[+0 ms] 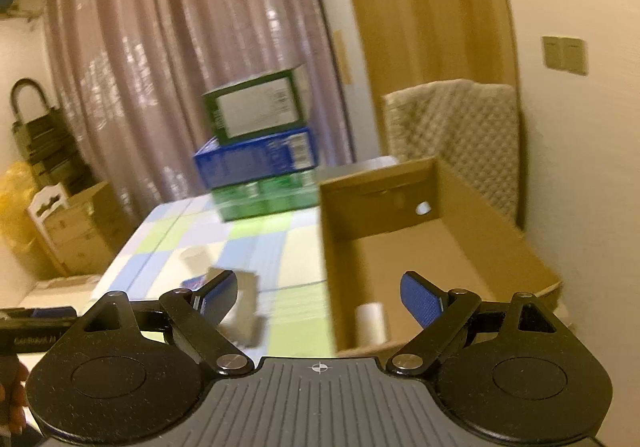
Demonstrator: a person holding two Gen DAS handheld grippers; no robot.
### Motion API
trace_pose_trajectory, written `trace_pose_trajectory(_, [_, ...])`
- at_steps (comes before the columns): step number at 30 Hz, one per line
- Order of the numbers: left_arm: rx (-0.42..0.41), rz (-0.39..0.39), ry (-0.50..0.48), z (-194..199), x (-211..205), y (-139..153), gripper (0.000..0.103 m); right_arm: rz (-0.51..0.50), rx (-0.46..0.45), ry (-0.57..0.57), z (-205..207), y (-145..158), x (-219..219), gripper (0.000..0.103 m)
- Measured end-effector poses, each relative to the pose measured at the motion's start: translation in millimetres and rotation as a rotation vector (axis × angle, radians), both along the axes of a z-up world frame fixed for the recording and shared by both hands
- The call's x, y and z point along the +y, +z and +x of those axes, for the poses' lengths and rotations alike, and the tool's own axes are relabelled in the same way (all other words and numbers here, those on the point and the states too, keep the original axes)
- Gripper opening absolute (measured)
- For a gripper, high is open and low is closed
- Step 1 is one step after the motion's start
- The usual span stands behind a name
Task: Organize rigid objects
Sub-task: 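Move both tools back over the pile of items on the table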
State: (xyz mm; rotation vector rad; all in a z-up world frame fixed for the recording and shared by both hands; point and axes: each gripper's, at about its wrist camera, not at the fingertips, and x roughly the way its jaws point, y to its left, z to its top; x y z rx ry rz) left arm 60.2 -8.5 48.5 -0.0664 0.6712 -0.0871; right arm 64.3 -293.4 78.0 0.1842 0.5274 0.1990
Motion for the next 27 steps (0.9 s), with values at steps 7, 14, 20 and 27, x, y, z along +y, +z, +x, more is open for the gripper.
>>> trace_pose_trajectory(7, [0.013, 0.013, 0.053, -20, 36, -13, 0.081, -0.014, 0.046, 0.071, -9, -15, 38, 0.086])
trace_pose_trajectory(14, [0.025, 0.0, 0.016, -21, 38, -27, 0.085, -0.035, 0.078, 0.112, -10, -32, 58, 0.086])
trace_pose_trajectory(20, [0.065, 0.029, -0.031, -5, 36, -49, 0.087, -0.032, 0.114, 0.138, 2, -49, 68, 0.086])
trace_pose_trajectory(27, [0.116, 0.022, -0.101, 19, 30, -82, 0.087, -0.034, 0.142, 0.151, 29, -71, 77, 0.086])
